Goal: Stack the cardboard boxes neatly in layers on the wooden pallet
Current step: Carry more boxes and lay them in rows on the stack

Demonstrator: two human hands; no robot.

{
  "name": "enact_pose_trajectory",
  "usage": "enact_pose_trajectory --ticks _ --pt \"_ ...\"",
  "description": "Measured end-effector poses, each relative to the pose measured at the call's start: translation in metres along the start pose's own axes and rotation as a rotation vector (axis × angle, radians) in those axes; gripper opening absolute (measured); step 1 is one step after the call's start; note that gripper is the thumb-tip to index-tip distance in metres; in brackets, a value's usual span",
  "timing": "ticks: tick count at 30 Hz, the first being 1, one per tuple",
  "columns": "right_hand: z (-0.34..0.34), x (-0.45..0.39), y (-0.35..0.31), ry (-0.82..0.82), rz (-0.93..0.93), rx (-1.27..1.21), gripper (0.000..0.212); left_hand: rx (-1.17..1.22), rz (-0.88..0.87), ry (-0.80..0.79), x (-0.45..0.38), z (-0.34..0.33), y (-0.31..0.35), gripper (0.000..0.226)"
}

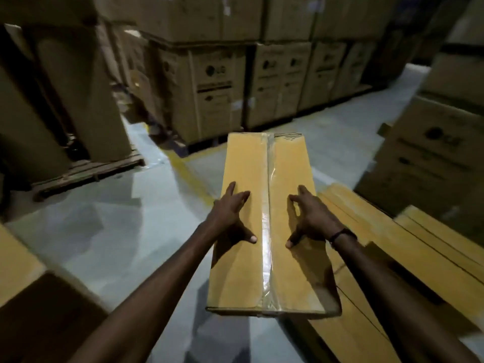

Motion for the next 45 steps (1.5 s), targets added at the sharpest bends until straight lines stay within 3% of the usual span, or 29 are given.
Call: enact_pose_trajectory --ticks 5,8,12,17,25,36,45 --pt "-0.026 0.070 0.118 0.079 -0.241 -0.100 0.139 0.016 -0.176 -0.156 -0.011 -0.108 0.074 0.155" --pt "-0.041 0.112 0.174 0.157 -0.363 -0.114 0.119 0.018 -0.272 -0.233 -0.013 -0.160 0.115 0.156" --pt "-0.052 0.175 0.230 0.192 -0.545 -0.193 0.150 0.000 -0.450 -0.323 -0.015 -0.214 0.170 0.153" --pt "-0.056 0.258 0.270 0.268 -0.750 -0.260 0.149 -0.063 -0.639 -0.486 -0.013 -0.277 0.242 0.159" --pt "-0.058 0.384 0.310 0.387 -1.077 -0.294 0.152 -0.045 -0.975 -0.672 0.043 -0.352 0.359 0.148" --pt "-0.058 0.531 0.395 0.481 -1.248 -0.302 0.138 -0.159 -1.158 -0.753 0.128 -0.457 0.504 0.145" --pt "-0.044 0.639 0.509 0.497 -1.272 -0.296 0.147 -0.169 -1.163 -0.755 0.184 -0.548 0.624 0.148"
Point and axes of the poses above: each hand's wrist, its own x-axis away from the middle knuckle, its own z-axis out of the back of the hand, y = z × x, the point moved 5 cm from there along -x, towards the middle knuckle, and after that the axes turned 1 degree about -z, right-handed, at the moved point
